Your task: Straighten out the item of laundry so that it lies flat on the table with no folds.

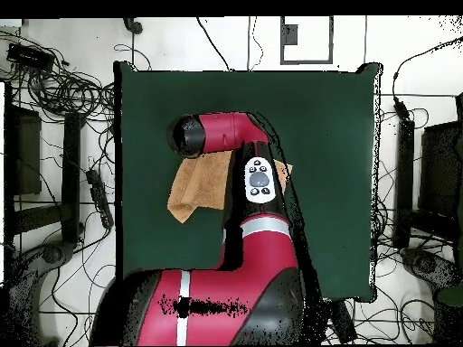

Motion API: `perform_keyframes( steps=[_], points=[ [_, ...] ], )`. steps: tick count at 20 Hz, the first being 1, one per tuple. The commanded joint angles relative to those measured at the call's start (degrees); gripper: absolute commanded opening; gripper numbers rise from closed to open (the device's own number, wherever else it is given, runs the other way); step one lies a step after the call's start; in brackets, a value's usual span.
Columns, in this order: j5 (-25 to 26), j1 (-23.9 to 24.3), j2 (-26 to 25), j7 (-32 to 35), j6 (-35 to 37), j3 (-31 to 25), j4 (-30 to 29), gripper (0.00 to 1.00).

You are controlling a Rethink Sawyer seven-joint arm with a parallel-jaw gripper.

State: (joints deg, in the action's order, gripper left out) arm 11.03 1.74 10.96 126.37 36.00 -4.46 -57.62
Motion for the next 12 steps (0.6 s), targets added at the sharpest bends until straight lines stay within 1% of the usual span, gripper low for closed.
perform_keyframes(
  steps=[1, 8, 10, 12],
  points=[
    [-0.9, -3.0, -9.9, 7.0, -5.6, -3.6, -0.1, 1.0],
    [-1.4, -3.2, -9.3, 6.7, -4.8, -3.2, -0.6, 1.0],
    [-0.7, -3.8, -9.3, 7.6, -5.9, -2.1, -0.2, 1.0],
    [-0.6, -3.6, -9.3, 7.4, -6.8, -2.3, -0.4, 1.0]
  ],
)
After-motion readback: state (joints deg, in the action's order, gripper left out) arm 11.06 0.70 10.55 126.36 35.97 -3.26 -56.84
